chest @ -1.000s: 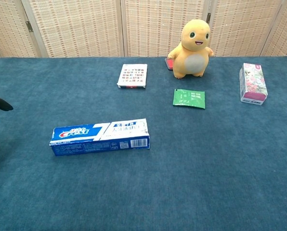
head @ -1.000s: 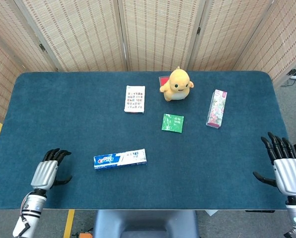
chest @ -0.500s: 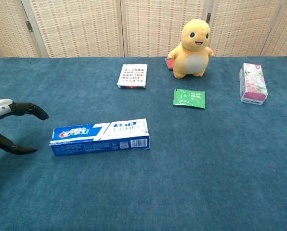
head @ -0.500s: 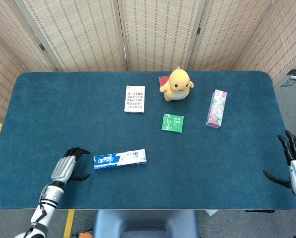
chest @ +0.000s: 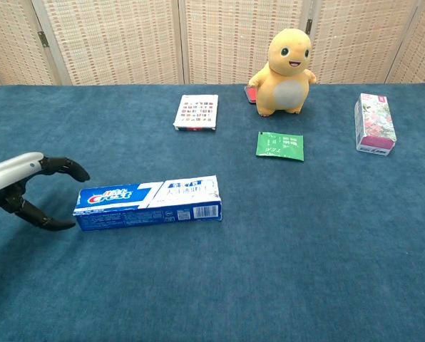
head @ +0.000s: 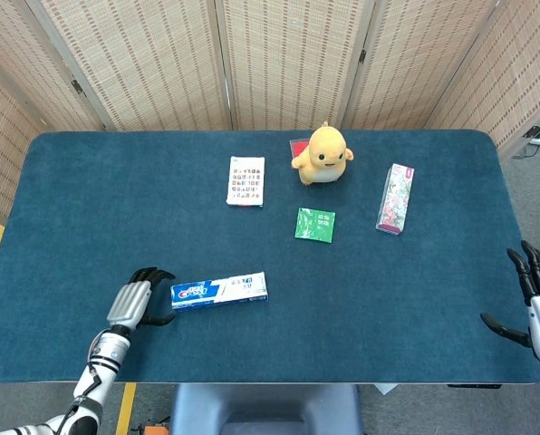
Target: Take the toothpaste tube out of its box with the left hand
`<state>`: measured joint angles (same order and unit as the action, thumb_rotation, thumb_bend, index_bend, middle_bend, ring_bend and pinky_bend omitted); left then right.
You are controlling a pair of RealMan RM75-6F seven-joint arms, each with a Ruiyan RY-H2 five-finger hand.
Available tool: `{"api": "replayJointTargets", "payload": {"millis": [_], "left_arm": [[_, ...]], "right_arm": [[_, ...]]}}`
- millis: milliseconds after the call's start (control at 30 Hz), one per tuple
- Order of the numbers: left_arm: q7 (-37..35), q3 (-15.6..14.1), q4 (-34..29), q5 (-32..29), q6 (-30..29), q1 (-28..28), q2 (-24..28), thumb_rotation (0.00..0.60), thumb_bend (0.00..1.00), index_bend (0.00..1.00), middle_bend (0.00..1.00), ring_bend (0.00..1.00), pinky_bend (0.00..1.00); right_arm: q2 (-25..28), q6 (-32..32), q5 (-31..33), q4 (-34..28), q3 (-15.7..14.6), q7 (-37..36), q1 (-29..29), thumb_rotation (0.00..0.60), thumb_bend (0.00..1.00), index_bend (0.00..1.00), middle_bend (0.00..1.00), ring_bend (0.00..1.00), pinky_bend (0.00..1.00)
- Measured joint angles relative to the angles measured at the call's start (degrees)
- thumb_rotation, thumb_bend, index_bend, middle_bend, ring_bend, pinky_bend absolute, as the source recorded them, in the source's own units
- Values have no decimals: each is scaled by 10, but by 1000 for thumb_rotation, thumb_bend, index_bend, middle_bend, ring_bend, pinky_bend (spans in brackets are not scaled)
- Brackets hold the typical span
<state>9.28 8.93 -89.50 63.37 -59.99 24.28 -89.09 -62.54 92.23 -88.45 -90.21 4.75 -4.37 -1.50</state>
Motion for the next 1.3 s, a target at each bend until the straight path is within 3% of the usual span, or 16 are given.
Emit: {"api": "replayJointTargets", "payload": {"millis": [533, 833, 1300], "left_arm": [[-8, 11, 42, -22, -4, 14, -40, 600, 222, 354, 314, 181, 112], [-23, 13, 45, -29, 2, 16, -46, 600, 225, 475, 439, 261, 119], [-57, 15, 46, -13, -11, 13, -47, 600, 229, 578, 539, 346, 142]], "right_arm": [[-2, 5, -3, -4, -1, 10, 6, 600, 113, 0, 0, 0, 0], [-2, 6, -3, -3, 0, 8, 7, 600, 113, 0, 0, 0, 0], [-3, 5, -6, -3, 0, 12, 7, 600, 113, 0, 0, 0, 0]]}}
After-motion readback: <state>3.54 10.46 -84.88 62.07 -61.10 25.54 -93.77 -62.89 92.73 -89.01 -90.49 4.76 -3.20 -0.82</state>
